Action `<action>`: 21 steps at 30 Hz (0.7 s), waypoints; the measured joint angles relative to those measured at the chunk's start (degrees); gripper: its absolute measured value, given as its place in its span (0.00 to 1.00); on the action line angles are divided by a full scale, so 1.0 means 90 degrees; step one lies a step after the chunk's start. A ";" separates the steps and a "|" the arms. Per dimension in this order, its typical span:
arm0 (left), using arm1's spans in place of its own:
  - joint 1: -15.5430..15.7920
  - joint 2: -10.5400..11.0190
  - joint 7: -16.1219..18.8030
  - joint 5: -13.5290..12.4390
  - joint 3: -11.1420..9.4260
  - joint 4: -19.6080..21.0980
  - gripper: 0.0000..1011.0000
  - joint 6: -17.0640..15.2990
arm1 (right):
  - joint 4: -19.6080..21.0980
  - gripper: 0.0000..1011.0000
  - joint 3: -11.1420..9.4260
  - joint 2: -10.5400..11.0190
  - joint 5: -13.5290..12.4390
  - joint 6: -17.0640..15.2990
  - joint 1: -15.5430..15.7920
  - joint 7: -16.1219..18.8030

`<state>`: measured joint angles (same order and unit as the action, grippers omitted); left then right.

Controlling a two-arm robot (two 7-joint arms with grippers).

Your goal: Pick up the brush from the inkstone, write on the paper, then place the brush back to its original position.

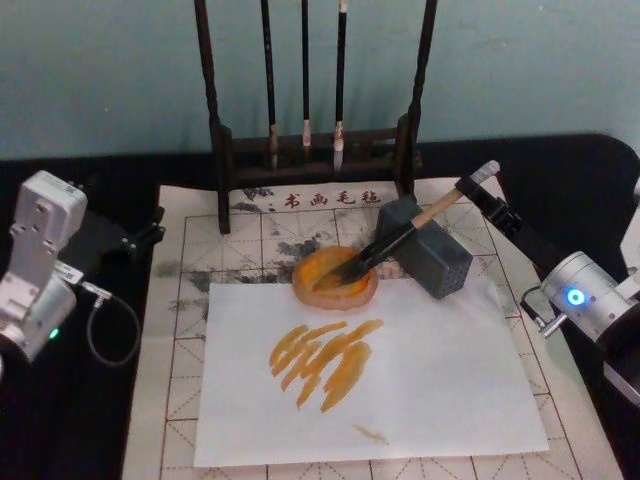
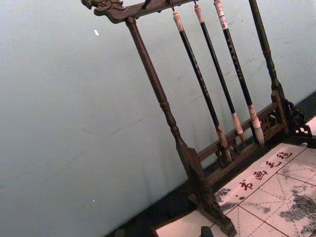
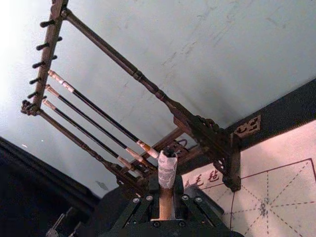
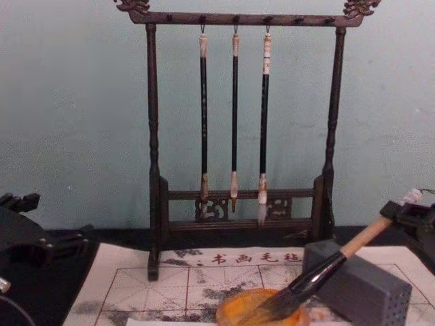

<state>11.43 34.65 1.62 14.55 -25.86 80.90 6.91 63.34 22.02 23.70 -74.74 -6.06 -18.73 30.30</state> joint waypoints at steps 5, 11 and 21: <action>0.0000 0.0000 0.0000 0.0000 0.0000 0.0000 0.99 0.0000 | 0.0000 0.21 0.0004 0.0000 0.0004 -0.0001 0.0000 -0.0001; 0.0000 0.0000 0.0000 0.0000 0.0000 0.0000 0.99 0.0000 | 0.0000 0.38 0.0005 0.0000 0.0004 0.0000 0.0000 0.0000; 0.0000 0.0000 0.0000 0.0000 0.0000 0.0000 0.99 0.0000 | 0.0000 0.70 0.0005 0.0000 0.0003 0.0004 -0.0001 0.0003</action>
<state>11.43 34.65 1.62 14.55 -25.86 80.90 6.91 63.34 22.07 23.70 -74.71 -6.03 -18.74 30.32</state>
